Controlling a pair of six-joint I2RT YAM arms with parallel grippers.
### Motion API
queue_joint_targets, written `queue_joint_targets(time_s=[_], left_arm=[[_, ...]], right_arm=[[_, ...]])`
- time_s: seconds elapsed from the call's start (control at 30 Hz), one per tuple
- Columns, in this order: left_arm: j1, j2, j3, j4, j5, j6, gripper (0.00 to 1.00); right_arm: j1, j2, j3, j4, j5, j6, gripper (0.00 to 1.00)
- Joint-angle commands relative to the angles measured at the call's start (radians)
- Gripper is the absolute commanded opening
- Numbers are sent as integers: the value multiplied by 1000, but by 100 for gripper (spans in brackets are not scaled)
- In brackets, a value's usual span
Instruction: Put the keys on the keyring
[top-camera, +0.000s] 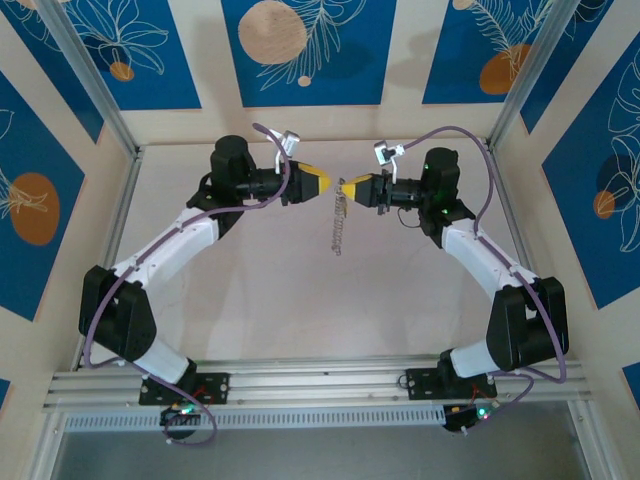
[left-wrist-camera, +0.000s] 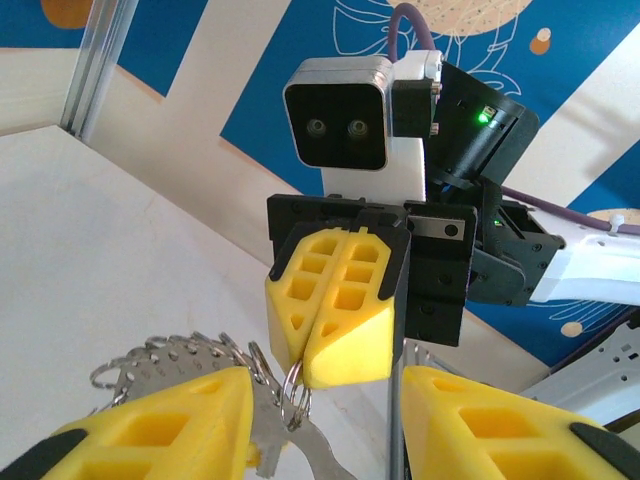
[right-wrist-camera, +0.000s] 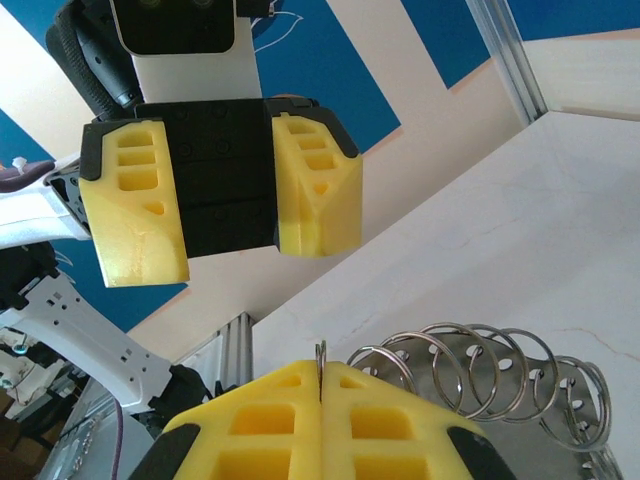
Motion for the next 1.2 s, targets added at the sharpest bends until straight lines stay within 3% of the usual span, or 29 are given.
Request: queue_joint_targets(time_s=[0.0, 0.5, 0.97, 1.17], left_arm=[[-11, 12, 8, -22, 17, 36, 40], [-36, 22, 27, -140, -13, 142, 38], [-54, 29, 46, -143, -12, 154, 36], [-59, 26, 49, -134, -3, 153, 26]], right_arm=[[11, -22, 29, 21, -25, -1, 0], [22, -40, 27, 19, -21, -1, 0], [33, -40, 26, 26, -17, 2, 0], [33, -40, 21, 24, -11, 0, 0]])
